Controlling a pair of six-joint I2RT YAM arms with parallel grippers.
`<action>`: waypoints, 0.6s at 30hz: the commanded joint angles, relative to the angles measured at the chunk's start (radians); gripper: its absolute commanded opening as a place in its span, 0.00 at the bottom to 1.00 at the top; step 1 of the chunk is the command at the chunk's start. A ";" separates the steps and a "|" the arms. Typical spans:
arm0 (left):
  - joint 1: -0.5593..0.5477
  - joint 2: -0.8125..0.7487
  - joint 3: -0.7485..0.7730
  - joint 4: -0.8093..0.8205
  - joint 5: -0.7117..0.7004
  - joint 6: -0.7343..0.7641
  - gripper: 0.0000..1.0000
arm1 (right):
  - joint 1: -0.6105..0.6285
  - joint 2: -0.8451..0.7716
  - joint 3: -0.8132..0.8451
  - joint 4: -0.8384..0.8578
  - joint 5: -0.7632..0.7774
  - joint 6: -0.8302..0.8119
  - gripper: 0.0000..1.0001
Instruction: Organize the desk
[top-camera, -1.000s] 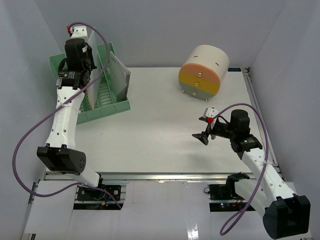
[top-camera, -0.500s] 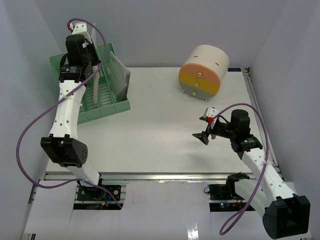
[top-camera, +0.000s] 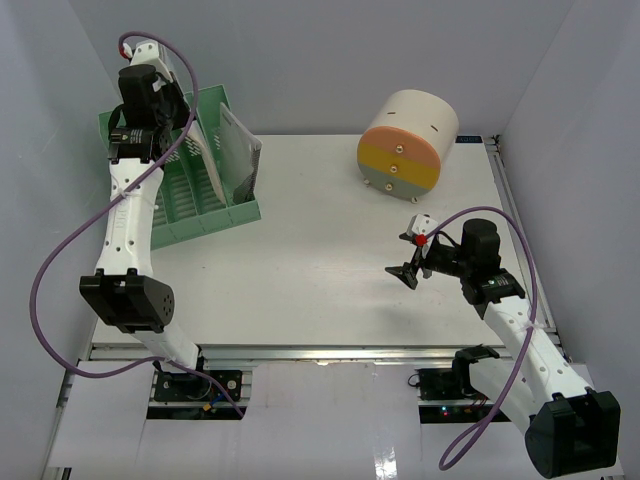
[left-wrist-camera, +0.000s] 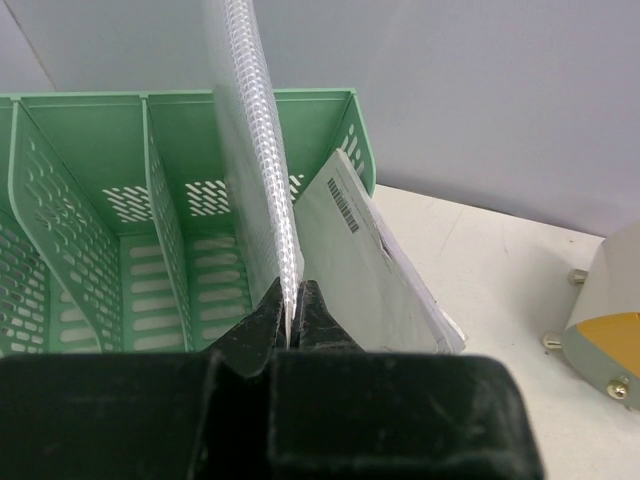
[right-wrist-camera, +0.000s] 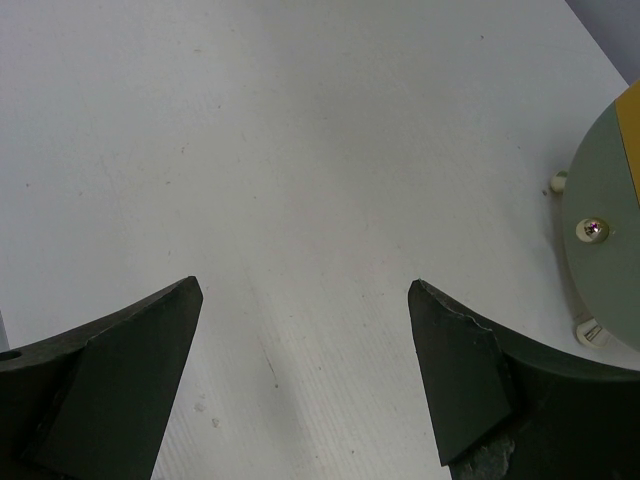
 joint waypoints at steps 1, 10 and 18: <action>0.007 -0.017 0.028 0.035 0.044 -0.033 0.00 | -0.007 -0.003 -0.004 0.025 0.000 -0.009 0.90; 0.007 -0.055 -0.098 0.094 -0.019 0.031 0.00 | -0.009 -0.005 -0.006 0.026 0.000 -0.010 0.90; 0.007 -0.086 -0.184 0.120 -0.001 0.055 0.01 | -0.012 0.001 -0.007 0.026 0.002 -0.012 0.90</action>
